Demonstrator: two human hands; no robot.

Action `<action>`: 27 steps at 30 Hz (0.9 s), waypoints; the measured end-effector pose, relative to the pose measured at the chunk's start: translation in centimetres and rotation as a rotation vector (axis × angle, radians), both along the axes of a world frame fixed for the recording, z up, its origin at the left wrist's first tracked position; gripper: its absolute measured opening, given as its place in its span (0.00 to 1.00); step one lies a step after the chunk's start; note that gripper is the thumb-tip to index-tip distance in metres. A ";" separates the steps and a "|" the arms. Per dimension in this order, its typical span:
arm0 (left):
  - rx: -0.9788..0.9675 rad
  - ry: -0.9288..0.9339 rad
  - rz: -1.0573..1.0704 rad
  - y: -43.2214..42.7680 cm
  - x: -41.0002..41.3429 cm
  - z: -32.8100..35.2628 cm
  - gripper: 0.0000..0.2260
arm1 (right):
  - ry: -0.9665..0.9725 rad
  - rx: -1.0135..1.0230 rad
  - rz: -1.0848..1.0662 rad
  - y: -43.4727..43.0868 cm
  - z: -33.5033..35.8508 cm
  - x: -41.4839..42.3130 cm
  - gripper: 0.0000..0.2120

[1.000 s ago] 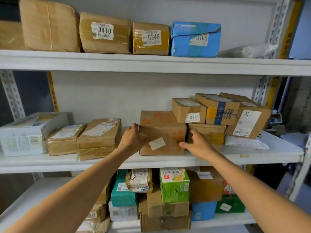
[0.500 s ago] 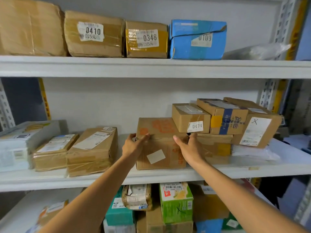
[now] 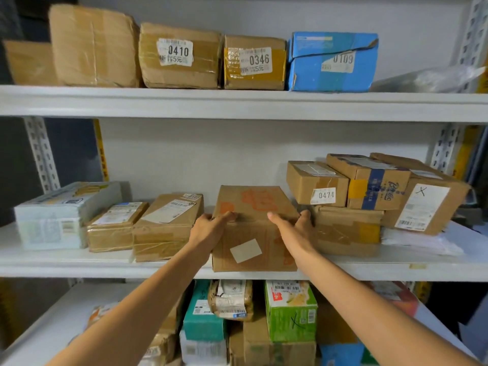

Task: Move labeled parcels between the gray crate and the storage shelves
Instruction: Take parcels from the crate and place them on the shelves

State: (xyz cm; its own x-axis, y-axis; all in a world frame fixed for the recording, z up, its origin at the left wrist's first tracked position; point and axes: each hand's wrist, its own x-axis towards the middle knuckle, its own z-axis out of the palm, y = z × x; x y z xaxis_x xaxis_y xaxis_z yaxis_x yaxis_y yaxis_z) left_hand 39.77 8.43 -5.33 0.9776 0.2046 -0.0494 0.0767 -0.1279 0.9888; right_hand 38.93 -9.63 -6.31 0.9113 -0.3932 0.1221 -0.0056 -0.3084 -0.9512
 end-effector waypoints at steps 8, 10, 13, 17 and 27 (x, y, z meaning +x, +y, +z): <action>-0.112 -0.004 -0.124 1.0 -1.8 -0.1 0.25 | 0.165 0.118 0.183 -1.8 1.3 -1.2 0.50; -0.121 -0.011 -0.169 1.6 -2.2 -0.3 0.28 | 0.145 0.099 0.233 -2.0 1.3 -1.9 0.42; -0.102 -0.023 -0.243 2.4 -2.9 -0.4 0.32 | 0.091 0.088 0.258 -2.6 1.1 -2.6 0.33; -0.053 0.007 -0.295 2.1 -3.9 -0.3 0.43 | 0.022 0.078 0.234 -3.2 1.3 -3.1 0.25; -0.217 -0.384 -0.244 3.5 -5.3 1.6 0.38 | -0.121 0.119 0.360 -2.3 3.0 -3.9 0.54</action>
State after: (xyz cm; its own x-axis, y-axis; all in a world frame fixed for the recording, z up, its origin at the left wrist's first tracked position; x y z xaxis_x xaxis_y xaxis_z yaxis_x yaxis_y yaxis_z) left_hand 34.49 11.89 -3.74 0.9517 -0.0073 0.3069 -0.3041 0.1148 0.9457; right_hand 35.00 -11.95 -3.34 0.9753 -0.0686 0.2097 0.1970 -0.1579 -0.9676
